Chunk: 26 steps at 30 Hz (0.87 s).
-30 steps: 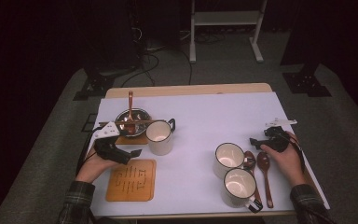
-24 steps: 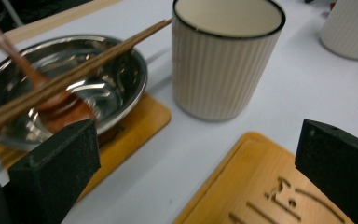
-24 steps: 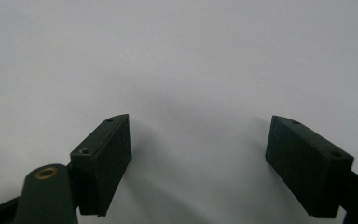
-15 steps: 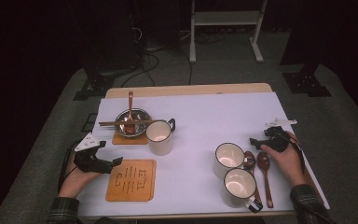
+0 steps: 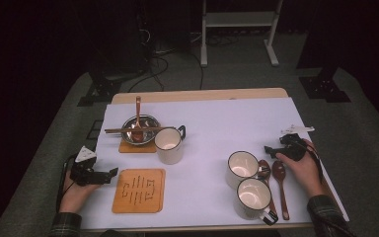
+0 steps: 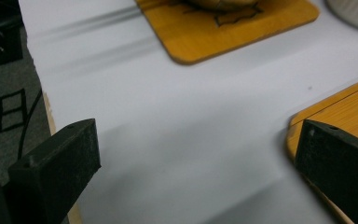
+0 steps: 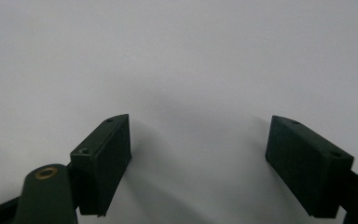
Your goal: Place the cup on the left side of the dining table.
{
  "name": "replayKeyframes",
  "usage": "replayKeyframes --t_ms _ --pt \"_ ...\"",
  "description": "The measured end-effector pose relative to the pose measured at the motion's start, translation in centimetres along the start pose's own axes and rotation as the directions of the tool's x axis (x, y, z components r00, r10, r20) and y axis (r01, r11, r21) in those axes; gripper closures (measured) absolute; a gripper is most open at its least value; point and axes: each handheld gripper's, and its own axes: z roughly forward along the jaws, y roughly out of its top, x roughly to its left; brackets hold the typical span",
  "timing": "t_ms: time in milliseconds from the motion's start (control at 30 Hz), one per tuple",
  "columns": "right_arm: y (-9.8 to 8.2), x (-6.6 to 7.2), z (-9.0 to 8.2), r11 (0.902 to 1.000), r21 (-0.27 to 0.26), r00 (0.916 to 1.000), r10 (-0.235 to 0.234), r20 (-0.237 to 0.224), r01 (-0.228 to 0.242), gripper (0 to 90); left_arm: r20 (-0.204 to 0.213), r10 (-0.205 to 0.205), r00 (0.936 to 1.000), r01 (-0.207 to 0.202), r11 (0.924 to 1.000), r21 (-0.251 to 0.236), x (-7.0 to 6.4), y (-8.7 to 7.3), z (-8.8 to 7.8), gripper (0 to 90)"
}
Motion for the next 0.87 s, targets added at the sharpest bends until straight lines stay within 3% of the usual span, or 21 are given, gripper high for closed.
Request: replayKeyframes --t_ms 267,367,867 --pt "0.00 0.00 0.00 1.0000 0.000 1.0000 0.000 0.000 0.000 20.5 -0.034 0.027 0.9991 -0.025 0.9979 0.059 -0.29 -0.17 0.88 0.0" --pt "0.00 0.00 0.00 1.0000 0.000 1.0000 -0.001 0.001 0.001 20.5 -0.029 0.000 0.9996 0.001 0.9979 0.065 -0.14 -0.19 0.93 0.0" --pt "0.00 -0.01 0.00 1.0000 0.000 1.0000 0.001 -0.001 -0.001 20.5 -0.030 0.003 0.9995 -0.001 0.9977 0.067 -0.15 -0.18 0.94 0.0"
